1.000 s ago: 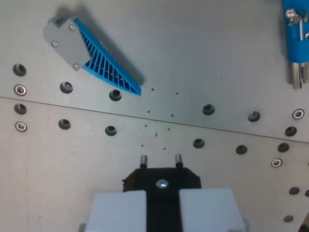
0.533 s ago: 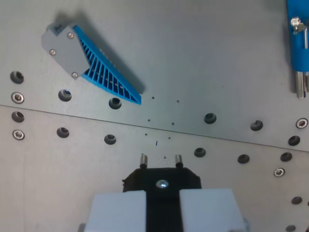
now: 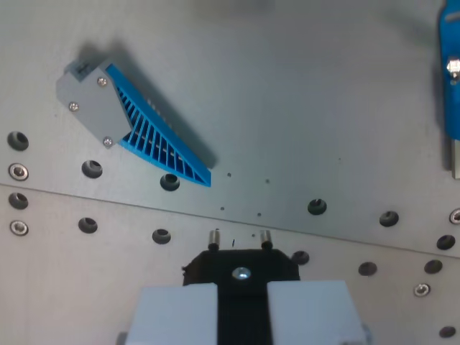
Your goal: Move above the white socket
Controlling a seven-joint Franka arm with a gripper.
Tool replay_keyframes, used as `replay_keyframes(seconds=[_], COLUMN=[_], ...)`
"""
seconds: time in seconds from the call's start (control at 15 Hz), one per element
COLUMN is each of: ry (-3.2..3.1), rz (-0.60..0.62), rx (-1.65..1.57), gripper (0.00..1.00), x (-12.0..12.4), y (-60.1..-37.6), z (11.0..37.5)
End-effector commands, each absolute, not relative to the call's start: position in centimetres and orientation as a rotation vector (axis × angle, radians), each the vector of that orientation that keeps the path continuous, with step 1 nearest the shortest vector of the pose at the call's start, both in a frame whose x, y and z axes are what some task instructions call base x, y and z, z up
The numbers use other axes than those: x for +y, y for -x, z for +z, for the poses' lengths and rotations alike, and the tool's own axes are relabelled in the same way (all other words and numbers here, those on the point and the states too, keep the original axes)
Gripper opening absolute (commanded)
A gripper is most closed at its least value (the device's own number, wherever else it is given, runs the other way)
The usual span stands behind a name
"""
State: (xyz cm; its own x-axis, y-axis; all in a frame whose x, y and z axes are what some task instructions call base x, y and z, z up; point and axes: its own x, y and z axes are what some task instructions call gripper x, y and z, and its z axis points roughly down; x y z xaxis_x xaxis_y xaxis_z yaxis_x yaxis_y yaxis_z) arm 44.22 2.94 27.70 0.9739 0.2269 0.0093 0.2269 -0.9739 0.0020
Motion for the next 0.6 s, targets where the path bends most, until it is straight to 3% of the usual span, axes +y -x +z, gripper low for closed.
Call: replay_keyframes(seconds=[0.07,0.6], ry=[-3.130,-3.138], rz=[0.019,-0.011], rx=[0.438,0.488], gripper=[0.00,0.00], x=[3.3,3.9], y=[-45.5,-48.2], z=[26.5,22.5])
